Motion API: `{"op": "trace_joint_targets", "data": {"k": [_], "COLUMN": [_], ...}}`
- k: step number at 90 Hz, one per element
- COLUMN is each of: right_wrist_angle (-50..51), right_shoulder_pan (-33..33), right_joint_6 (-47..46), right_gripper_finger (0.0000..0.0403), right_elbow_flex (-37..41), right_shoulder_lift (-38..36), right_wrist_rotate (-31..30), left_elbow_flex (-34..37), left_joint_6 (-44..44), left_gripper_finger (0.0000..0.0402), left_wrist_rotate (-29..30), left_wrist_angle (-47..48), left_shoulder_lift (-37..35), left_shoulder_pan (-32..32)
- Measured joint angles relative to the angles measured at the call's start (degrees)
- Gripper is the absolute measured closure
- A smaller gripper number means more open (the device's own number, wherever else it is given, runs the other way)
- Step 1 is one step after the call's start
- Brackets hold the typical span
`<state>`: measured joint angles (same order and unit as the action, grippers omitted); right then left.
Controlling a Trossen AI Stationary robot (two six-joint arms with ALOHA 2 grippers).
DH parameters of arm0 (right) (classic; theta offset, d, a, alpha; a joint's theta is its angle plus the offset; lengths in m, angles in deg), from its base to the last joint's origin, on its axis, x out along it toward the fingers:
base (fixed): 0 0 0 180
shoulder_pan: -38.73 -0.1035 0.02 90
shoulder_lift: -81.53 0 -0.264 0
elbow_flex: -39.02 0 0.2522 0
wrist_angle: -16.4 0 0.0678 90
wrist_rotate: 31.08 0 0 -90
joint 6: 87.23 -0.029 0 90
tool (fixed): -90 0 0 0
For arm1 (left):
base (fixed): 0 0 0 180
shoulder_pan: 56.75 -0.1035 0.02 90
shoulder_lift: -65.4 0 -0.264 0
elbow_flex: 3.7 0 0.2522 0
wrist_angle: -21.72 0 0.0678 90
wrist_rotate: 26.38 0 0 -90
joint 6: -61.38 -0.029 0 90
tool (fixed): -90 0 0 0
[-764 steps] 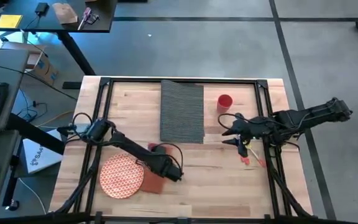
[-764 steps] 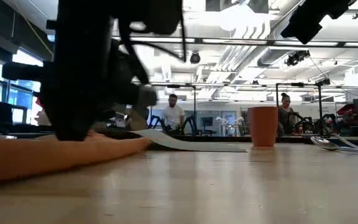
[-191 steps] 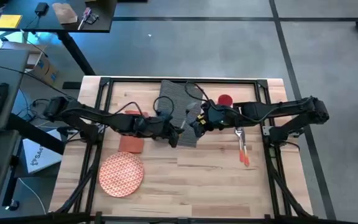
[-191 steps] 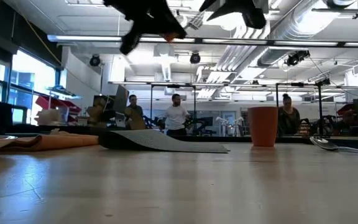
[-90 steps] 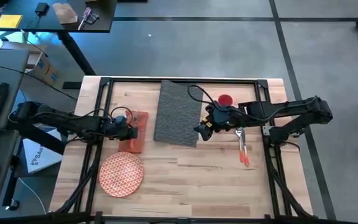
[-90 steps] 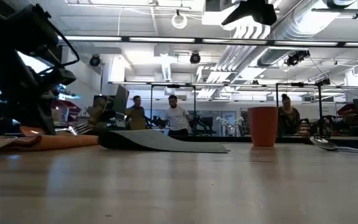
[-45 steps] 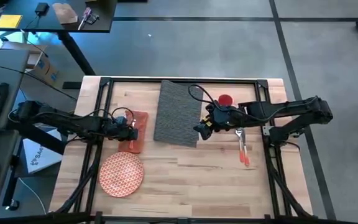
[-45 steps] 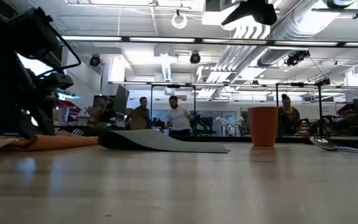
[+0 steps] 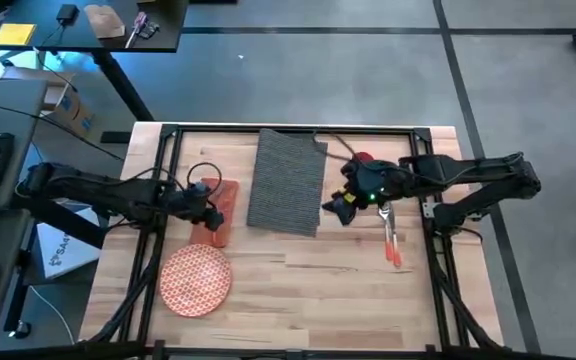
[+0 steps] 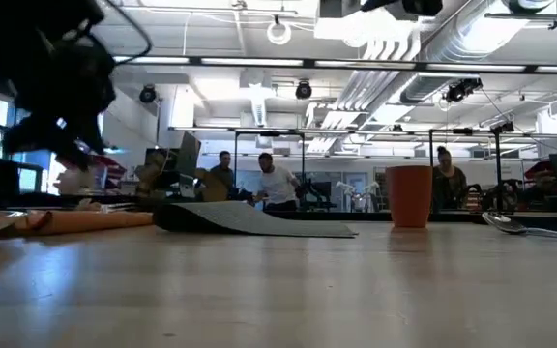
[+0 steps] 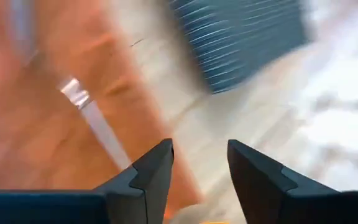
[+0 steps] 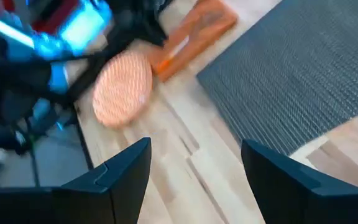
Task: Set table place
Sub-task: Prepare the table mat
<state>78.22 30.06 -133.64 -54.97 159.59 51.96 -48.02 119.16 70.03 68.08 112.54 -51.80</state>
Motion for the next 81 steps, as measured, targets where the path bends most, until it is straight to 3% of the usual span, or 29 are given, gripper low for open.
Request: {"op": "trace_joint_targets", "data": {"k": [7, 17, 28, 41, 57, 81], "right_wrist_angle": [1.11, 1.78, 2.17, 1.71, 2.53, 2.57], "right_shoulder_pan": [-1.12, -2.73, -4.27, -5.93, -7.52, -9.75], "right_joint_6": [-1.67, -4.27, -8.05, -11.51, -15.19, -17.95], "right_gripper_finger": [0.017, 0.017, 0.017, 0.017, 0.017, 0.017], "right_elbow_flex": [1.77, 3.79, 3.82, 3.82, 3.82, 3.8], "right_shoulder_lift": [0.09, 0.15, -0.84, -4.35, -8.31, -9.92], "right_wrist_rotate": [-0.98, -2.58, -3.1, -6.61, -11.76, -14.71], "left_elbow_flex": [-3.87, -8.17, -13.95, -23.1, -32.86, -40.18], "left_joint_6": [-6.68, -19.08, -31.22, -39.58, -47.53, -49.85], "left_gripper_finger": [0.0281, 0.03, 0.0322, 0.0327, 0.028, 0.0197], "left_wrist_rotate": [0.61, 2.51, 5.75, 2.97, -4.85, -1.31], "left_wrist_angle": [-2.23, -12.52, -22.5, -26.8, -26.13, -26.59], "left_shoulder_lift": [2.31, 9.53, 22.31, 38.17, 53.82, 67.05], "left_shoulder_pan": [1.45, 3.88, 5.38, 4.4, 3.1, 1.58]}}
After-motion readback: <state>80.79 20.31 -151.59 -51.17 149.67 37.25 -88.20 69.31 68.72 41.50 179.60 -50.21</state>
